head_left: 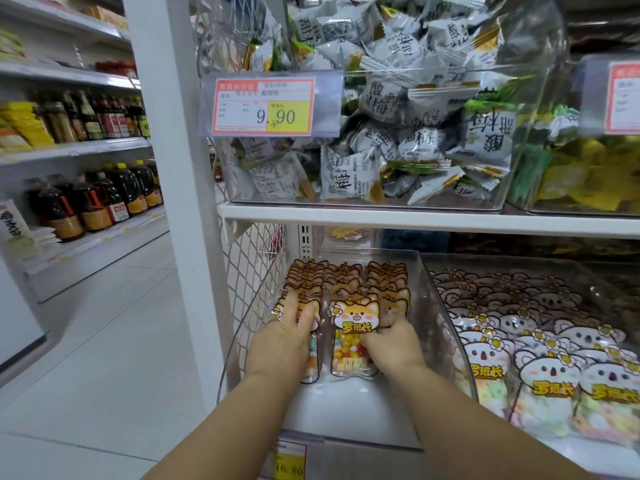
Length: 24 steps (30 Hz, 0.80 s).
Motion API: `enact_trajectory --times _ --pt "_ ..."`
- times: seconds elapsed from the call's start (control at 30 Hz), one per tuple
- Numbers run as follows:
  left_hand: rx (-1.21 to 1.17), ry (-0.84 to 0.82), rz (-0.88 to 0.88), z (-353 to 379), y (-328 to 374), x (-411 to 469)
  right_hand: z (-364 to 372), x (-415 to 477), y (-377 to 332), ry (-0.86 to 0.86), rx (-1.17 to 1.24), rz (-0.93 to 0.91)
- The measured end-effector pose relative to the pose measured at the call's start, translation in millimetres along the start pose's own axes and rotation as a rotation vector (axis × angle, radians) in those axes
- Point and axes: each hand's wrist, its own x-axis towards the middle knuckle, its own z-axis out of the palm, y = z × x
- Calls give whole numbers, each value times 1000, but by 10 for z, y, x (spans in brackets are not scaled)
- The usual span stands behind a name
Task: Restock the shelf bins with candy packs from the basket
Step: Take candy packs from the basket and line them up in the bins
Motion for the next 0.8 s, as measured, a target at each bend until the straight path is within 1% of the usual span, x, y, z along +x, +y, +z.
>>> enact_trajectory --times 0.13,0.27,0.33,0.47,0.5,0.57,0.63,0.67,0.73,0.8 --pt "27 -21 7 12 2 -5 -13 39 45 48 22 36" --pt "25 -40 9 9 1 -3 -12 -25 -22 -24 -15 -9" --pt "17 -40 20 3 2 -6 -28 -62 -44 -29 -78 -32" --pt "53 -31 92 29 -8 29 -22 -135 -82 83 -218 -45" --pt "61 -16 130 25 2 40 -10 -121 -78 87 -210 -27" --pt "120 -1 283 54 -7 47 13 -83 -60 31 -189 -15" --pt "195 29 539 89 -6 60 28 -59 -36 -25 -179 -14" --pt "253 34 650 93 -5 62 34 -57 -32 -16 -164 -9" --pt "320 -45 748 133 -12 82 51 -49 -36 54 -86 15" --pt "304 -100 758 115 -44 87 50 -59 -69 129 -56 6"
